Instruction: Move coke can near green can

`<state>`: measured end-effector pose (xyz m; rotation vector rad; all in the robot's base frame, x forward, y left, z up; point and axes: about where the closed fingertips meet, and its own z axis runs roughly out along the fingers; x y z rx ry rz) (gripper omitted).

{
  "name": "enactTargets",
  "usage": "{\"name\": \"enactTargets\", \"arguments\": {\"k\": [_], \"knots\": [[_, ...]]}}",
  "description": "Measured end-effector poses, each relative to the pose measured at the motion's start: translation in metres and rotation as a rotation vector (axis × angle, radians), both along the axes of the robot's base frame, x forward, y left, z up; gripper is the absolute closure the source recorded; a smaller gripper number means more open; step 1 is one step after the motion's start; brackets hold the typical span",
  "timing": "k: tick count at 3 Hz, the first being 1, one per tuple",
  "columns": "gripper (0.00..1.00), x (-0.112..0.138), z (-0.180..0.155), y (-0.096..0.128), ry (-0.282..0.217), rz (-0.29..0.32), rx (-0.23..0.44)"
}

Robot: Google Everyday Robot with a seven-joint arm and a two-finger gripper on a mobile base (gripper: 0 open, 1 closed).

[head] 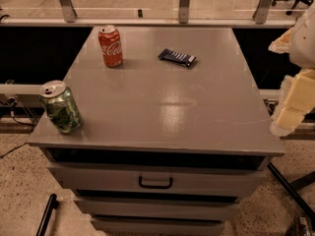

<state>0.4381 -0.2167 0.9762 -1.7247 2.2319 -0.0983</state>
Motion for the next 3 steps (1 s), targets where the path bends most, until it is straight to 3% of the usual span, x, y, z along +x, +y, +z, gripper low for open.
{"name": "enactTargets", "arguments": {"k": [1, 2, 3], "knots": [[0.0, 0.0, 0.0, 0.0, 0.0, 0.0, 0.0], [0.0, 0.032, 0.008, 0.014, -0.05, 0.033, 0.041], [0.0, 0.091, 0.013, 0.052, -0.109, 0.096, 0.141]]}}
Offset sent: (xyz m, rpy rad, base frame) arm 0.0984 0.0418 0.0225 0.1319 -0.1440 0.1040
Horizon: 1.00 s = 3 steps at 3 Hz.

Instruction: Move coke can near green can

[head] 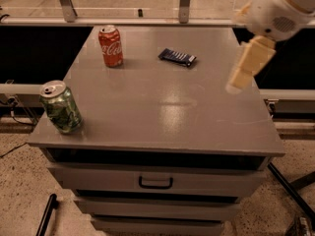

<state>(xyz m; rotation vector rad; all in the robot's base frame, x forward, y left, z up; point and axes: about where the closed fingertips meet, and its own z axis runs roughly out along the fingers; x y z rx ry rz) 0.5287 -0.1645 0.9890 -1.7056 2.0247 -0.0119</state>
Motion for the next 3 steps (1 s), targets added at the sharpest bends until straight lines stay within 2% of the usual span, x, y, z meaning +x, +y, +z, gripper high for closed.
{"name": "enactTargets", "arguments": {"k": [1, 2, 3], "knots": [[0.0, 0.052, -0.005, 0.052, -0.034, 0.059, 0.133], [0.0, 0.095, -0.021, 0.108, -0.06, 0.091, 0.273], [0.0, 0.144, -0.052, 0.177, -0.094, 0.095, 0.449]]}}
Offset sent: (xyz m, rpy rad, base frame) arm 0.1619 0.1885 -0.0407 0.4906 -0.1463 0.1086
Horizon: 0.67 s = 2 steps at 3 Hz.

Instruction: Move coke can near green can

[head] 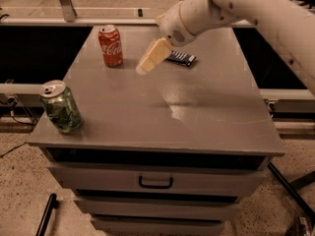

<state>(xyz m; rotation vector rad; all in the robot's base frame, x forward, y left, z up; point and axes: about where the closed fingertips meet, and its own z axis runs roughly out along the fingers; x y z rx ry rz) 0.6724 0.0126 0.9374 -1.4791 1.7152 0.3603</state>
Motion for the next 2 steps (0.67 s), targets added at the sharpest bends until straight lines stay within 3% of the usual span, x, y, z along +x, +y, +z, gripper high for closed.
{"name": "enactTargets", "arguments": {"k": [2], "knots": [[0.0, 0.042, -0.016, 0.091, -0.014, 0.042, 0.155]]}}
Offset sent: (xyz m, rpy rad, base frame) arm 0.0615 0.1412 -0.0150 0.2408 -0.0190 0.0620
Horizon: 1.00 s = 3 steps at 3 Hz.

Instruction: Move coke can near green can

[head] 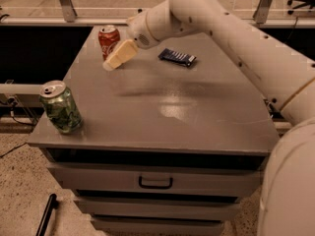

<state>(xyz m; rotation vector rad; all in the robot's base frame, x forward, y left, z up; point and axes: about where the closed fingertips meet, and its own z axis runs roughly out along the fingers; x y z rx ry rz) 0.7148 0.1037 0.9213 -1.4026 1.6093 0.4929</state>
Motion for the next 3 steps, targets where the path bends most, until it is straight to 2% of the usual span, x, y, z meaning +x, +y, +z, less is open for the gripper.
{"name": "enactTargets", "arguments": {"k": [1, 2, 3], "knots": [[0.0, 0.01, 0.0, 0.032, 0.003, 0.016, 0.044], [0.1, 0.021, -0.004, 0.051, 0.003, 0.024, 0.054], [0.33, 0.032, -0.011, 0.058, 0.003, 0.022, 0.039]]}}
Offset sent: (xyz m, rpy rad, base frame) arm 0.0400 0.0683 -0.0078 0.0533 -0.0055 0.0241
